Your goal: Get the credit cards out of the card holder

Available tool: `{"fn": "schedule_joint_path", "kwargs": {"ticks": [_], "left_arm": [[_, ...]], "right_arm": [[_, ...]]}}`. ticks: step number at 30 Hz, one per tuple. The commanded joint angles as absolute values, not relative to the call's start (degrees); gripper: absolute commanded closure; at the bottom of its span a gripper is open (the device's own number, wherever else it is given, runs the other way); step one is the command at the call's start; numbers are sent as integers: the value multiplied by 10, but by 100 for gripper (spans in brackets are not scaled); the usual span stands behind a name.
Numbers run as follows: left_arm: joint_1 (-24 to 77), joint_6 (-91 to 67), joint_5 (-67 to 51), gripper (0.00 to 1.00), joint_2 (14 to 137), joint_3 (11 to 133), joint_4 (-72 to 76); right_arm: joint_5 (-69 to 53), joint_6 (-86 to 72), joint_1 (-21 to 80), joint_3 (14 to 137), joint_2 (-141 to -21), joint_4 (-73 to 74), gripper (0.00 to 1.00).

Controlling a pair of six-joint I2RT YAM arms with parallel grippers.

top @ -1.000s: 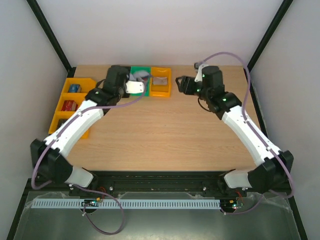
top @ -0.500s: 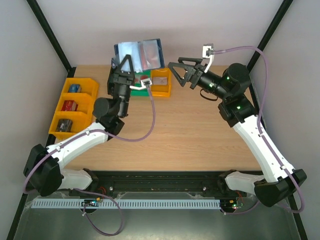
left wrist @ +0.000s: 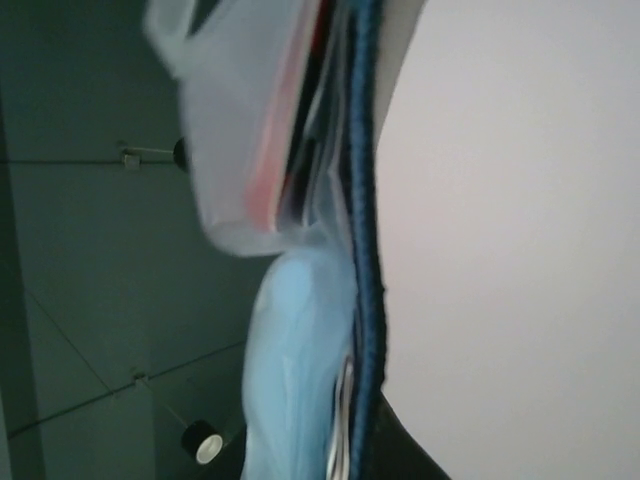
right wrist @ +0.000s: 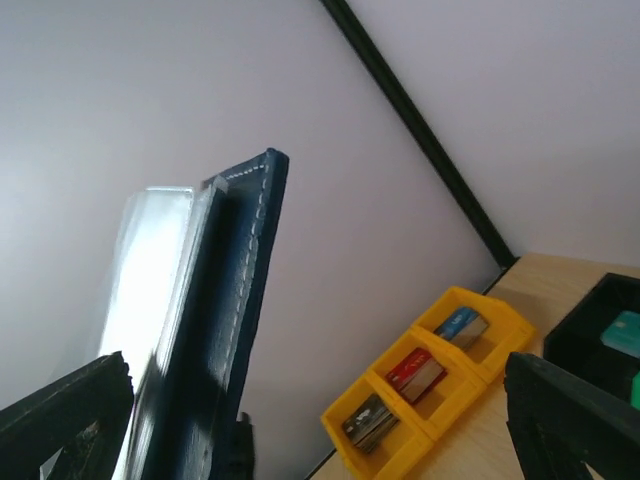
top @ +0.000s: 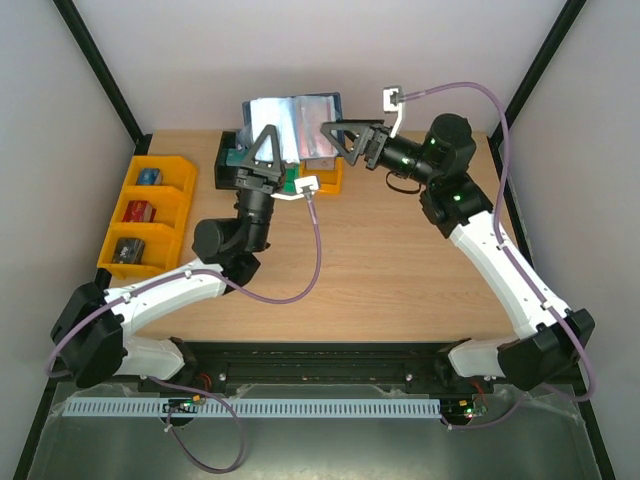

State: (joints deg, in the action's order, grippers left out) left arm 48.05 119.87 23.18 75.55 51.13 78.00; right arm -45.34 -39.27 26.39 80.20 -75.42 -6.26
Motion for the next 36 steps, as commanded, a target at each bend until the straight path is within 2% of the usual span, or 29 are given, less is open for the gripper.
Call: {"fn": "schedule_joint_path", "kwargs": {"ticks": [1,3,5,7,8,9,10,12,13,15,16,17,18,19,20,21,22,23,24,27,31,36], "left_arm": [[495,1416,244,98,768,512,824],[500,1414,251,98,772,514,826],[502,1413,255,98,773,514,825],[504,1413,262,98,773,512,824],[505,1411,264,98,773,510,824],[505,1409,269,98,772,509,824],[507,1406,275,98,770,506,822],[508,1401,292,98,762,496,817],[508,1393,306,83,756,487,812],[510,1349,357,16,734,468,784],[509,1313,397,3,722,461,744],[508,1267,442,1,707,462,689],[508,1194,496,1,687,473,574],[502,1085,537,1,672,494,440],[494,945,563,1,662,544,213],[484,755,533,1,665,630,-41],[468,603,440,1,677,722,-272],[426,490,302,1,691,833,-416],[387,416,181,1,704,891,-492],[311,279,-68,1,723,942,-573],[224,157,-365,1,739,914,-525],[153,-5,-551,1,754,843,-316]], "right_arm": [[-537,-401,280,841,-778,-95,0],[-530,-339,297,879,-798,-3,5],[-531,-326,300,883,-803,26,20],[-552,-349,299,864,-798,-16,46],[-559,-359,299,858,-795,-33,61],[-560,-361,299,855,-794,-41,82],[-554,-361,299,854,-792,-40,96],[-530,-362,295,849,-786,-31,98],[-518,-358,292,847,-783,-23,98],[-489,-328,286,849,-778,9,98],[-476,-311,283,852,-774,28,98],[-465,-292,278,854,-772,47,98],[-452,-277,274,856,-769,63,98],[-431,-261,272,857,-767,79,98],[-399,-245,271,861,-767,98,99],[-351,-233,271,870,-772,129,98],[-291,-224,271,884,-782,166,98],[-230,-214,271,902,-794,213,98],[-187,-203,271,918,-807,243,98],[-164,-181,272,924,-831,266,98],[-264,-172,279,891,-826,219,99],[-405,-180,290,829,-792,128,98]]}}
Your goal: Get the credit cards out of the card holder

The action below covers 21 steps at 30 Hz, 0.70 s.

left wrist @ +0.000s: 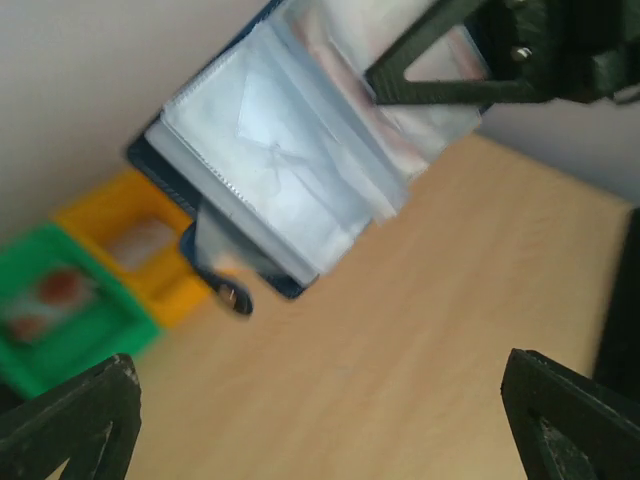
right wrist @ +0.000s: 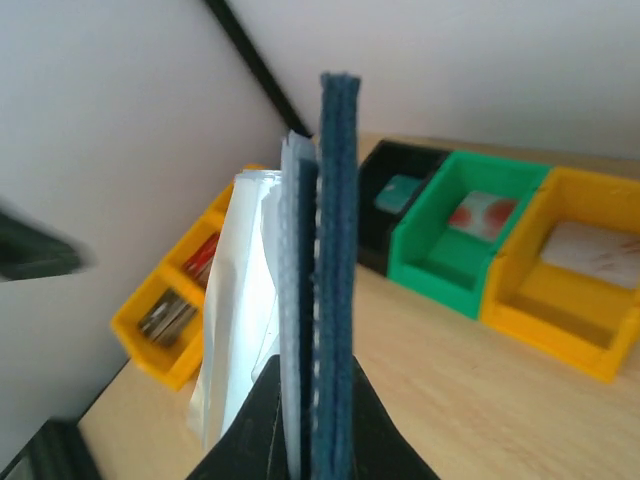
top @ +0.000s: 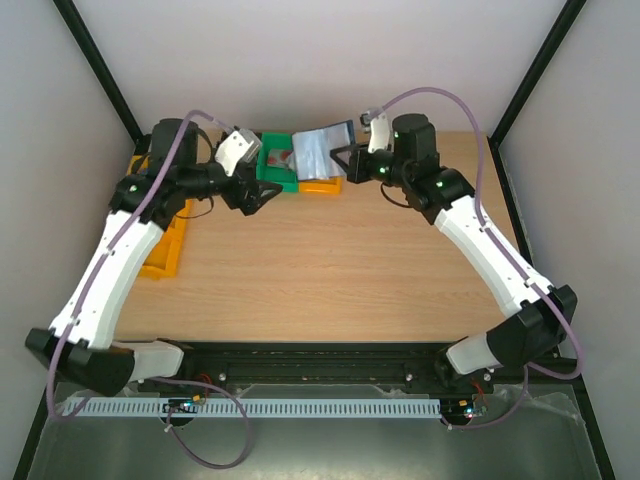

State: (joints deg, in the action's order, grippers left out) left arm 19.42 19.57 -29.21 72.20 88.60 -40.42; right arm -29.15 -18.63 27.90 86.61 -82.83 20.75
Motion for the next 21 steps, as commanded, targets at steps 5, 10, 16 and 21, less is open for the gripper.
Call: {"fn": "schedule_joint_path", "kwargs": {"ticks": [5,10,16,21], "left_arm": [[134,-92,-643,1,815,845,-219],[135,-2,-671,1,842,874,-287],[144,101,-721,56,847,907,-380],[169,105,-723,98,851,893,-391]], "right_arm": [[-473,-190,307,783,-780,54,99],[-536,-225,308,770,-782,-24,98],[-559,-246,308,777,-803,-55,99],[-576,-240,308,766,-805,-48,92]]}}
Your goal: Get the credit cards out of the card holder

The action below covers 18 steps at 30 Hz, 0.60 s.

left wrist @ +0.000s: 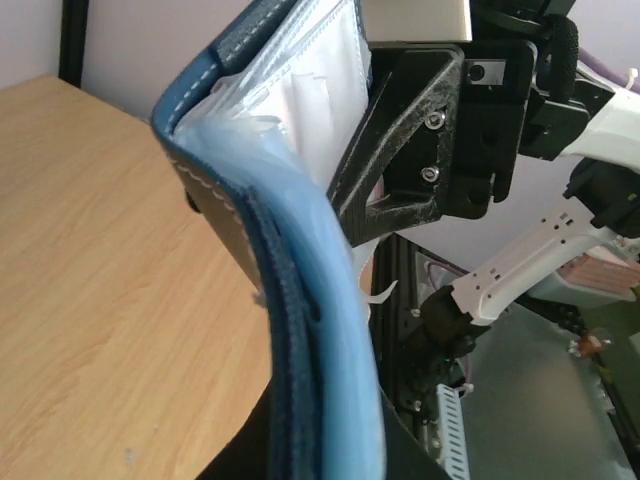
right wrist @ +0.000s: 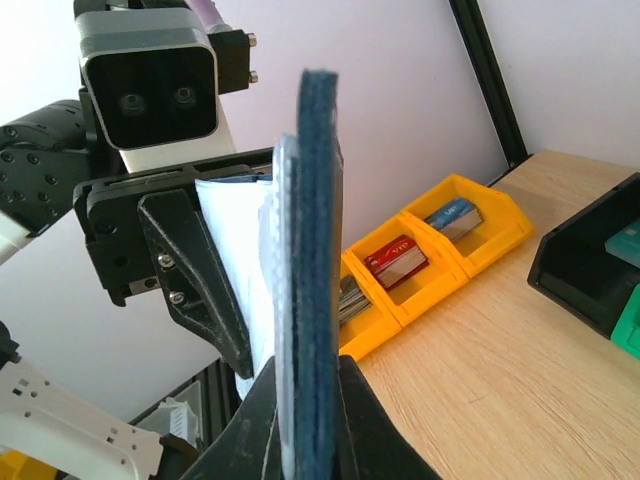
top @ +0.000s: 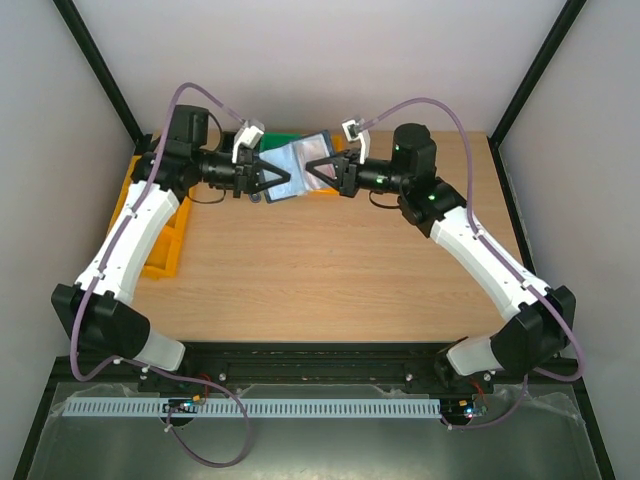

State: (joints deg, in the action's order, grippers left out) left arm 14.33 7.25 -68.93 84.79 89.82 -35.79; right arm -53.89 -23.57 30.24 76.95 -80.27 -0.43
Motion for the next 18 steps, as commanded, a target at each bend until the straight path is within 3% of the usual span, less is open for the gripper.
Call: {"fn": "schedule_joint_path", "kwargs": {"ticks": [1,4,7,12,18], "left_arm": [[169,105,-723,98,851,886,-389],[164,108,-728,98,851,862,-387],[167,145,-751,98,859,865,-418],[189,299,-738,98,867,929,-570],[195,343,-716,98,864,953,-616]], "right_arm": [[-578,-234,308,763,-802,-42,86],[-583,-197,304,749,-783,-9,52],[-575,-175,283,705,-746,-6,36],[-581,-136,235,658,-695,25,29],[-585,-34,201,676,-667,141,25]]}}
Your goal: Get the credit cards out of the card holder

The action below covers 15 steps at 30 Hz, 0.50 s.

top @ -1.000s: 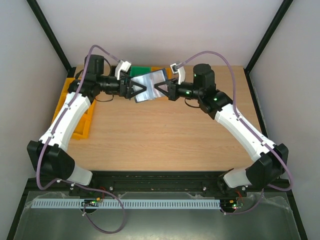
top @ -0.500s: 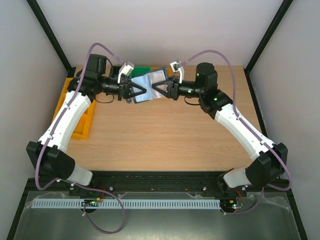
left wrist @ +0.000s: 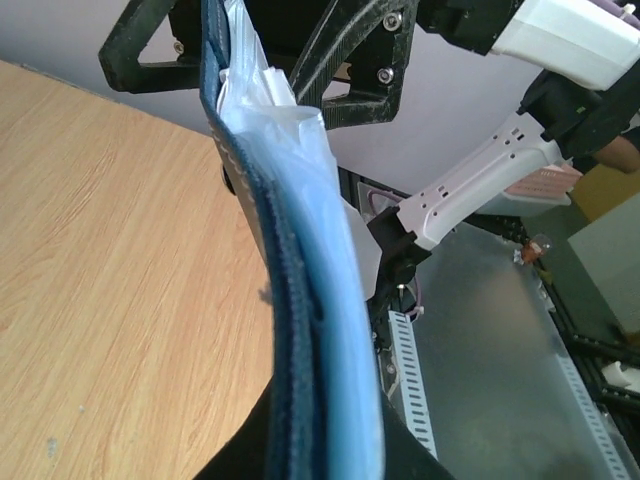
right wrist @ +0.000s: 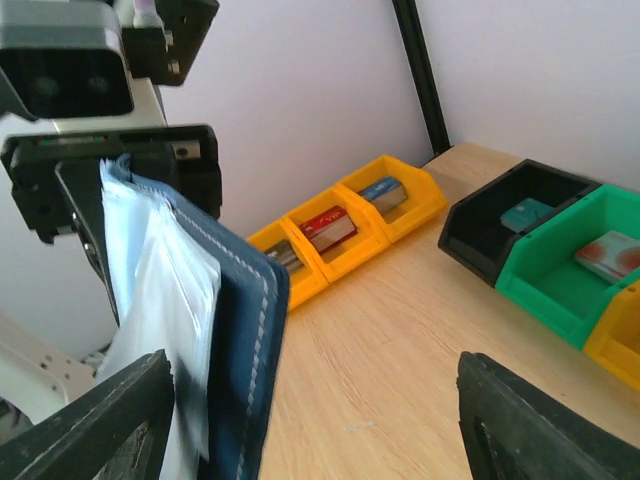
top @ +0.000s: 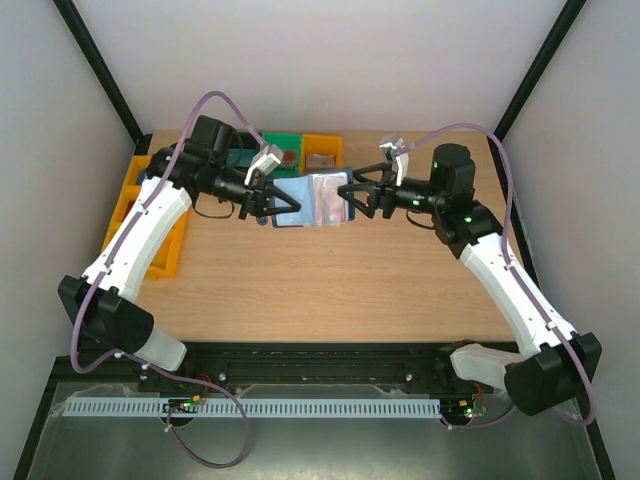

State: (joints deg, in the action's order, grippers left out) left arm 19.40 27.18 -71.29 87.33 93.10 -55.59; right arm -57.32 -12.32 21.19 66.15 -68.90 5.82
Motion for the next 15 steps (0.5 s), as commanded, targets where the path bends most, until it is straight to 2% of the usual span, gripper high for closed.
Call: {"fn": "schedule_joint_path", "kwargs": {"ticks": [1,10,15], "left_arm": [[194,344,-715,98,863,953,-616],[195,387,-717,98,857,964,-652],[196,403,-723,98,859,966,-664]], "right_arm": [[-583,-3,200,678,-667,163,25],[-571,92,200,676,-638,248,25],[-564,58,200,663,-647,209,33]]}}
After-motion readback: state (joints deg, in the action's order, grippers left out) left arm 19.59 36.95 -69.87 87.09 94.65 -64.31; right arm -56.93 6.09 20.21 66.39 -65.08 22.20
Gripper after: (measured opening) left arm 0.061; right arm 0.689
